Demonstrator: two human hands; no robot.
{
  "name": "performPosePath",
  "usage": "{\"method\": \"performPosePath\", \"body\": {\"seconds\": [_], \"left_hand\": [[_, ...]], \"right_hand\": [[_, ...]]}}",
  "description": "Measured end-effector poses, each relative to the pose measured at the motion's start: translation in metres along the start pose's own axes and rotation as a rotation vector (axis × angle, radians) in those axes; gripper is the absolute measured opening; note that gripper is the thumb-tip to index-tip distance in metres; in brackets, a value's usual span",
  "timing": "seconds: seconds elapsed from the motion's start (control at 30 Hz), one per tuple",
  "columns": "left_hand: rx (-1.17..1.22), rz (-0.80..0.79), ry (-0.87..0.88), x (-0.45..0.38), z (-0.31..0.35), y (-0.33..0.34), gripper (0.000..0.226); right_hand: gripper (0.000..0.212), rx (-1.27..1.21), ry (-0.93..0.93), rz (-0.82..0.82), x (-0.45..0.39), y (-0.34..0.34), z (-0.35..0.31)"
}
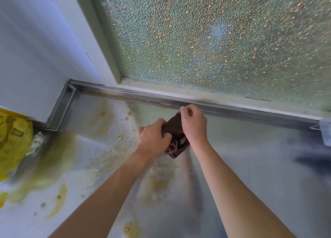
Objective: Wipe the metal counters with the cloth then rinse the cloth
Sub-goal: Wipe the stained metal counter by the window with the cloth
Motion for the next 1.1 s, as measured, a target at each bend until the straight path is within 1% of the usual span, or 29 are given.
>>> {"method": "performPosePath", "body": {"seconds": [0.03,0.07,0.1,0.13,0.17,0.2,0.23,0.3,0.33,0.37,0.43,0.5,0.6,0.67,0.8,0.87,1.0,1.1], "left_hand": [[0.084,0.01,-0.036,-0.001,-0.003,-0.003,0.015],[0.181,0.013,-0.083,-0.001,-0.006,-0.005,0.015],[0.216,0.022,-0.13,-0.002,-0.01,-0.006,0.017],[0.165,0.038,-0.173,-0.005,-0.015,-0.009,0.023],[0.032,0.061,-0.209,-0.008,-0.021,-0.011,0.031],[-0.104,0.082,-0.245,-0.01,-0.027,-0.015,0.039],[-0.179,0.112,-0.271,-0.012,-0.031,-0.019,0.046],[-0.205,0.165,-0.277,-0.014,-0.035,-0.025,0.05],[-0.21,0.181,-0.261,-0.014,-0.036,-0.026,0.05],[-0.214,0.198,-0.24,-0.013,-0.036,-0.027,0.05],[-0.213,0.236,-0.206,-0.011,-0.038,-0.028,0.048],[-0.201,0.276,-0.171,-0.009,-0.038,-0.031,0.047],[-0.174,0.303,-0.146,-0.01,-0.04,-0.032,0.041],[-0.168,0.313,-0.135,-0.012,-0.042,-0.032,0.035],[-0.183,0.307,-0.123,-0.022,-0.049,-0.031,0.037],[-0.194,0.316,-0.1,-0.027,-0.052,-0.034,0.033],[-0.291,0.303,-0.035,-0.037,-0.059,-0.045,0.034],[-0.351,0.292,-0.019,-0.043,-0.069,-0.055,0.035]], "right_hand": [[0.017,0.042,-0.028,0.084,0.001,-0.007,0.001],[0.012,0.094,-0.104,0.19,0.003,-0.015,-0.001],[0.011,0.167,-0.208,0.307,0.009,-0.022,-0.006],[0.013,0.235,-0.298,0.399,0.017,-0.025,-0.01],[0.014,0.268,-0.382,0.434,0.024,-0.021,-0.013],[0.015,0.274,-0.46,0.382,0.031,-0.01,-0.016],[0.018,0.29,-0.517,0.26,0.037,0.008,-0.016],[0.034,0.418,-0.544,-0.02,0.051,0.05,-0.004],[0.043,0.495,-0.555,-0.102,0.057,0.065,0.006],[0.049,0.55,-0.582,-0.132,0.059,0.073,0.015],[0.049,0.615,-0.643,-0.116,0.056,0.077,0.022],[0.046,0.724,-0.661,-0.061,0.049,0.072,0.022],[0.04,0.815,-0.549,0.093,0.031,0.051,0.018],[0.044,0.785,-0.494,0.112,0.023,0.045,0.021],[0.052,0.671,-0.49,0.122,0.022,0.057,0.022],[0.054,0.641,-0.478,0.132,0.023,0.064,0.018],[0.055,0.637,-0.527,0.104,0.025,0.086,0.004],[0.054,0.597,-0.559,0.098,0.029,0.105,-0.008]]}}
Point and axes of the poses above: each hand's wrist, its own x-axis away from the middle knuckle, its own y-axis out of the palm, z = x × y, the point moved 9 cm from there along -x, towards the middle knuckle, and after that the axes turned 1 degree about -x, right-handed, at the moved point
